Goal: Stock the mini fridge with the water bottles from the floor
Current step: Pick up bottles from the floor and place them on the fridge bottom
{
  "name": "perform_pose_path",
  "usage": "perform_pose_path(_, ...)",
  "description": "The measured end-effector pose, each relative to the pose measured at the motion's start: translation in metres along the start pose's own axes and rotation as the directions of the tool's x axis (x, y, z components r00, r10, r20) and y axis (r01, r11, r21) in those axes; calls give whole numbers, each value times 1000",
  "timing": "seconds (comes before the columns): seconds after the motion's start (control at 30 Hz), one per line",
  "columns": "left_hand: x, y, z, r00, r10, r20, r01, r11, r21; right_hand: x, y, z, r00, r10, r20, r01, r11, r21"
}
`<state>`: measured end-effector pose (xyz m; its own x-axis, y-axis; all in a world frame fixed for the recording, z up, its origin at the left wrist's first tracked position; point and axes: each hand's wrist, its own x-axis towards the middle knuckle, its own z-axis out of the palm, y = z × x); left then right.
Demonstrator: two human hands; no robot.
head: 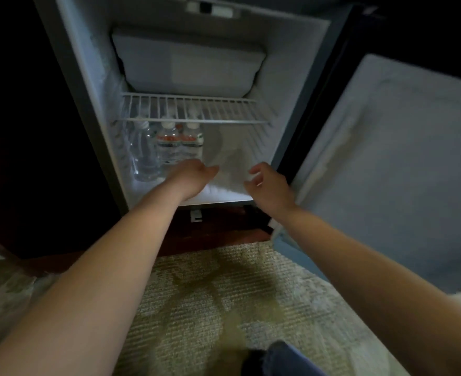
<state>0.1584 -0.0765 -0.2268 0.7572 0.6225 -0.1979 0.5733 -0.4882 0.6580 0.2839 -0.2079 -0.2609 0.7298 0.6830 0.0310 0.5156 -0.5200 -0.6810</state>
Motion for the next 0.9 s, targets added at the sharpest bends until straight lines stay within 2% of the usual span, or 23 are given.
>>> perform_pose_path(0.1,-28,28,11,999,40,10,-40,998,-48,-32,-3,-40,997,83,-4,-83,997,-1)
perform_pose_path(0.27,-94,79,20,992,122,24,-118,984,-136,-104,-12,-105,993,74,-93,-80,995,-52)
perform_pose_path(0.47,-173,138,25,973,229,9,-220,946,-238,-181,-19,-179,968,112,-223,-97,992,79)
perform_pose_path(0.57,-200,174,29,964,265,7,-255,936,-242,-220,-12,-211,953,127,-276,-106,990,90)
perform_pose_path(0.77,-257,254,65,917,390,83,-369,909,-196,-293,21,-266,890,222,-399,-180,974,140)
perform_pose_path(0.9,-291,283,114,876,431,216,-389,897,-211,-346,57,-290,849,294,-439,-243,955,170)
